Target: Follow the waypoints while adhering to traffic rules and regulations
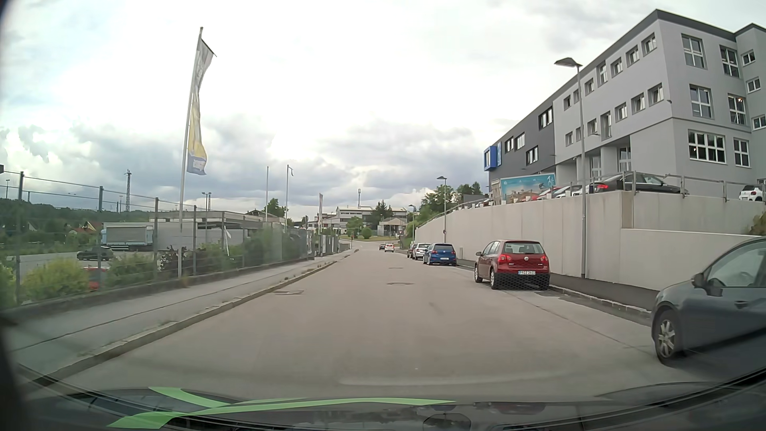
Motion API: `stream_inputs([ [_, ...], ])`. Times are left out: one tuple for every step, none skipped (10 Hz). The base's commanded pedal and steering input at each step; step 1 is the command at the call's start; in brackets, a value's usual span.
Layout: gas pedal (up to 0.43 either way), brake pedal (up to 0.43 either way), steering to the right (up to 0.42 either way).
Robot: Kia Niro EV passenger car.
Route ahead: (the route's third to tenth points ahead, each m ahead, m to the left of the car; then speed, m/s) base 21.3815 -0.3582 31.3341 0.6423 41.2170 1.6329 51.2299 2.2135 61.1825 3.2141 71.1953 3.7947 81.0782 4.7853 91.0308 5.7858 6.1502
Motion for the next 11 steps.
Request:
stream_inputs([
  [0.039, 0.0, 0.005],
  [0.039, 0.0, 0.005],
  [0.039, 0.0, 0.005],
  [0.039, 0.0, 0.004],
  [0.039, 0.0, 0.004],
  [0.039, 0.0, 0.004],
  [0.039, 0.0, 0.003],
  [0.059, 0.0, 0.003],
  [0.067, 0.0, 0.002],
  [0.067, 0.0, 0.002],
  [0.059, 0.0, 0.001],
])
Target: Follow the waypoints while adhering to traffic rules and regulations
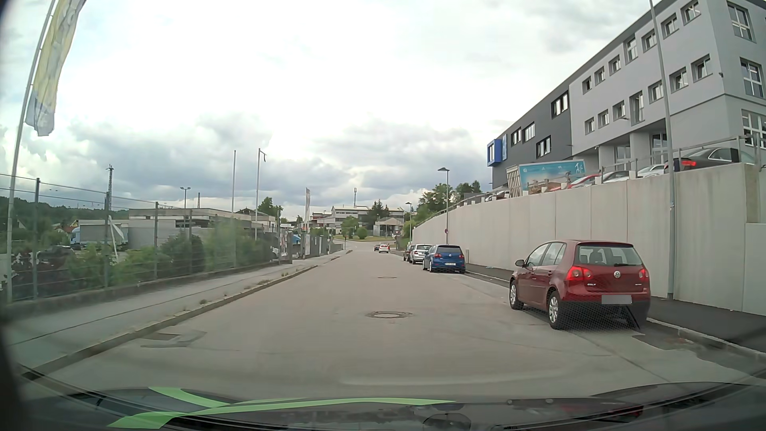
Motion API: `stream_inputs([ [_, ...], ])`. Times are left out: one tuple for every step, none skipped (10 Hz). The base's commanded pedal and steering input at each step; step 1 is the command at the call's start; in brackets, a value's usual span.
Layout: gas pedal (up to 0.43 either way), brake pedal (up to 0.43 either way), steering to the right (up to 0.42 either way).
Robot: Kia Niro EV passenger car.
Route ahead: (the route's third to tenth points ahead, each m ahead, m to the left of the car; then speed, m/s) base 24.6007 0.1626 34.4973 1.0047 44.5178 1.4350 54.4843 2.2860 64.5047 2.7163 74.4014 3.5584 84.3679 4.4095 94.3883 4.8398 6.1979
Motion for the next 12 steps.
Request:
stream_inputs([
  [0.059, 0.0, -0.002],
  [0.059, 0.0, -0.006],
  [0.059, 0.0, -0.013],
  [0.059, 0.0, -0.015],
  [0.047, 0.0, -0.015],
  [0.047, 0.0, -0.016],
  [0.047, 0.0, -0.017],
  [0.047, 0.0, -0.017],
  [0.047, 0.0, -0.016],
  [0.047, 0.0, -0.015],
  [0.047, 0.0, -0.015],
  [0.039, 0.0, -0.014],
])
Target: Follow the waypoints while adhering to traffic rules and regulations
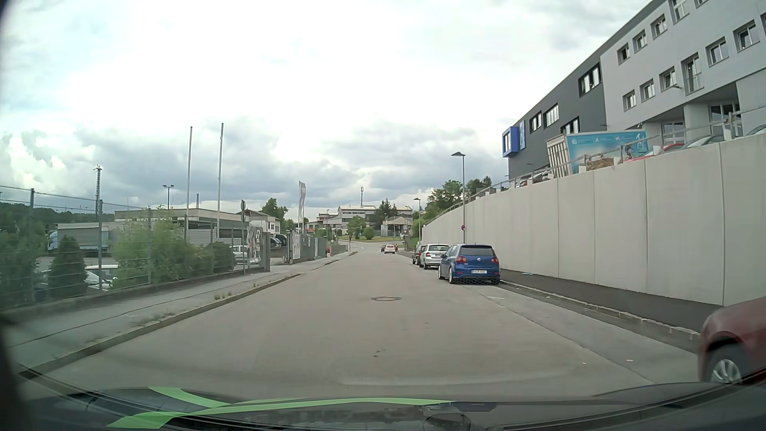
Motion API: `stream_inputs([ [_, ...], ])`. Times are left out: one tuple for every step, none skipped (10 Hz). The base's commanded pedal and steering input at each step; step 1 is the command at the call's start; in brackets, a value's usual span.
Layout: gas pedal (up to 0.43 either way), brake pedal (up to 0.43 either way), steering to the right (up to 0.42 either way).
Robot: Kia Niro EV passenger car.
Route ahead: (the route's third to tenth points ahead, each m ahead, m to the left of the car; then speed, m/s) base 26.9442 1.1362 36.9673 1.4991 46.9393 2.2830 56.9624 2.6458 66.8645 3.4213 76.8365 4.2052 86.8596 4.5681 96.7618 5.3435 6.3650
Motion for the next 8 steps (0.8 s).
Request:
stream_inputs([
  [0.039, 0.0, -0.014],
  [0.028, 0.0, -0.014],
  [0.028, 0.0, -0.013],
  [0.028, 0.0, -0.012],
  [0.028, 0.0, -0.012],
  [0.028, 0.0, -0.012],
  [0.028, 0.0, -0.012],
  [0.028, 0.0, -0.013],
])
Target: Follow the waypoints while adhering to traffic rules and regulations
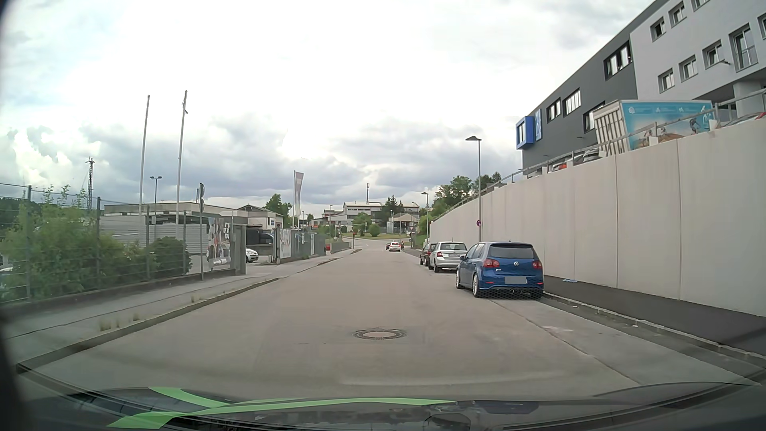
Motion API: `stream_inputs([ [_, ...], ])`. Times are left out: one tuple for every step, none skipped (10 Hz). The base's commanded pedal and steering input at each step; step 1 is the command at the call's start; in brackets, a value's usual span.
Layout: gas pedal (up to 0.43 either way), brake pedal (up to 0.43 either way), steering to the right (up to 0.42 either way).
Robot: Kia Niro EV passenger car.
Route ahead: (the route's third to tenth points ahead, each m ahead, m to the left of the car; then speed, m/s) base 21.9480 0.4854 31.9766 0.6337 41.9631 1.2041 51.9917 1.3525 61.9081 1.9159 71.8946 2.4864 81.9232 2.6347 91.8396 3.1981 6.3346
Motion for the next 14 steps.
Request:
stream_inputs([
  [0.028, 0.0, -0.013],
  [0.028, 0.0, -0.013],
  [0.028, 0.0, -0.012],
  [0.028, 0.0, -0.012],
  [0.028, 0.0, -0.013],
  [0.028, 0.0, -0.012],
  [0.028, 0.0, -0.012],
  [0.028, 0.0, -0.012],
  [0.028, 0.0, -0.012],
  [0.02, 0.0, -0.012],
  [0.02, 0.0, -0.012],
  [0.02, 0.0, -0.012],
  [0.02, 0.0, -0.012],
  [0.02, 0.0, -0.012],
])
